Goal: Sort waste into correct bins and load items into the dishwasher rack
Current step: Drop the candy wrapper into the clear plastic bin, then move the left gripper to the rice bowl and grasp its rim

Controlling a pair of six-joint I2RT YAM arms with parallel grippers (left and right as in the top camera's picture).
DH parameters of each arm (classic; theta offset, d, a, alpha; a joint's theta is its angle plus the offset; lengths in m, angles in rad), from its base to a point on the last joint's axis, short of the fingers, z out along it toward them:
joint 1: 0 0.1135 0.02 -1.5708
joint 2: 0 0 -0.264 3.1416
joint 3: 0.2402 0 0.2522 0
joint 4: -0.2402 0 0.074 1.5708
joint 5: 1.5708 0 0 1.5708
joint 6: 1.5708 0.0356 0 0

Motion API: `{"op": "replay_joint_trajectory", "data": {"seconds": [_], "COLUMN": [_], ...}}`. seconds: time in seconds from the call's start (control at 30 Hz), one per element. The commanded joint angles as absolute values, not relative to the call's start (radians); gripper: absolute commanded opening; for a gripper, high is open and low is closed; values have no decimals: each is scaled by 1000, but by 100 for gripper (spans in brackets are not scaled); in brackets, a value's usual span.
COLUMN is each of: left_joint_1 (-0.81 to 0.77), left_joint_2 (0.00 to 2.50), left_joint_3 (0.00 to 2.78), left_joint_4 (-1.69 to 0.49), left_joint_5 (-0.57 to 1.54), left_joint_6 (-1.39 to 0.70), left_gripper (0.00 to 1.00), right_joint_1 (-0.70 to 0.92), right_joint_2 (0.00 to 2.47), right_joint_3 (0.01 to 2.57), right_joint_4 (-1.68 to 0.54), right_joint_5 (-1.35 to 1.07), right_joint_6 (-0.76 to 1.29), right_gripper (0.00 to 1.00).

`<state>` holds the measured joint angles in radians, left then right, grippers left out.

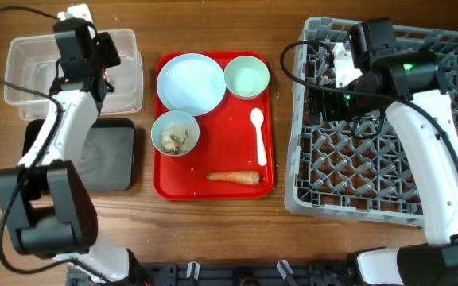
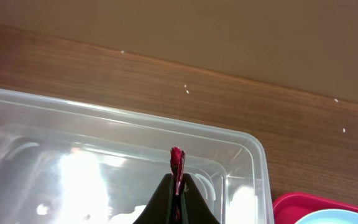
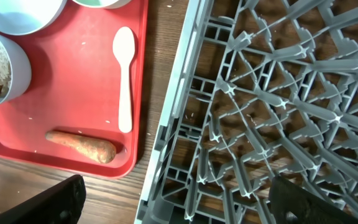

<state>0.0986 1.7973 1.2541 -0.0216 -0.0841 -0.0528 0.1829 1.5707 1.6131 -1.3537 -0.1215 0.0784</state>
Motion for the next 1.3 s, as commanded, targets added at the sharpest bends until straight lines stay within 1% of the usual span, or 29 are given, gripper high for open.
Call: {"op": "replay_joint_trajectory", "data": {"seconds": [0.0,0.07,0.1,0.13,0.2,0.3,0.37,0.43,0.5,0.53,0.6,0.63,0.67,0.73,0.8,0.87,0.93,0.97,1.0,1.07,1.23,1.27], "left_joint_1": [105,105,105,104,104,103,100,94,91,88,77,73,74,74,72,33,-55,-131,-201,-287,-379,-389], "left_joint_2": [1861,1869,1869,1869,1869,1858,1809,1724,1599,1559,1496,1476,1473,1480,1488,1488,1488,1488,1488,1489,1577,1617], "left_joint_3": [1266,1266,1266,1266,1266,1266,1266,1266,1266,1266,1266,1266,1266,1262,1262,1262,1262,1262,1262,1262,1262,1262], "left_joint_4": [-14,-19,-22,-24,-46,-133,-266,-370,-456,-491,-577,-630,-661,-738,-815,-866,-897,-903,-900,-862,-743,-739], "left_joint_5": [-46,-45,-44,-41,-28,23,49,52,64,102,215,278,331,417,416,356,193,142,144,137,108,84], "left_joint_6": [-68,-68,-69,-69,-68,-69,-69,-68,-69,-69,-69,-69,-74,-153,-220,-230,-280,-296,-297,-300,-408,-432], "left_gripper": [9,22,32,33,49,59,59,61,66,71,82,100,100,100,100,100,100,100,100,100,100,97], "right_joint_1": [186,186,186,186,186,186,186,186,186,186,186,186,186,186,186,186,186,186,186,186,186,186], "right_joint_2": [1583,1583,1583,1583,1583,1583,1583,1583,1583,1583,1583,1583,1583,1583,1583,1583,1583,1583,1583,1583,1583,1583], "right_joint_3": [1628,1628,1628,1628,1628,1628,1628,1628,1628,1628,1628,1628,1628,1628,1628,1628,1628,1628,1628,1628,1628,1628], "right_joint_4": [-1360,-1363,-1363,-1363,-1363,-1363,-1363,-1363,-1363,-1363,-1362,-1362,-1362,-1362,-1362,-1358,-1358,-1359,-1359,-1367,-1369,-1370], "right_joint_5": [-104,-104,-104,-104,-104,-104,-104,-104,-104,-104,-104,-104,-104,-104,-104,-104,-104,-104,-104,-104,-104,-104], "right_joint_6": [89,89,89,89,89,88,88,86,86,84,81,79,78,78,78,78,79,79,79,79,107,107], "right_gripper": [96,96,96,96,96,96,96,96,96,96,99,100,100,100,100,100,100,100,100,100,100,100]}}
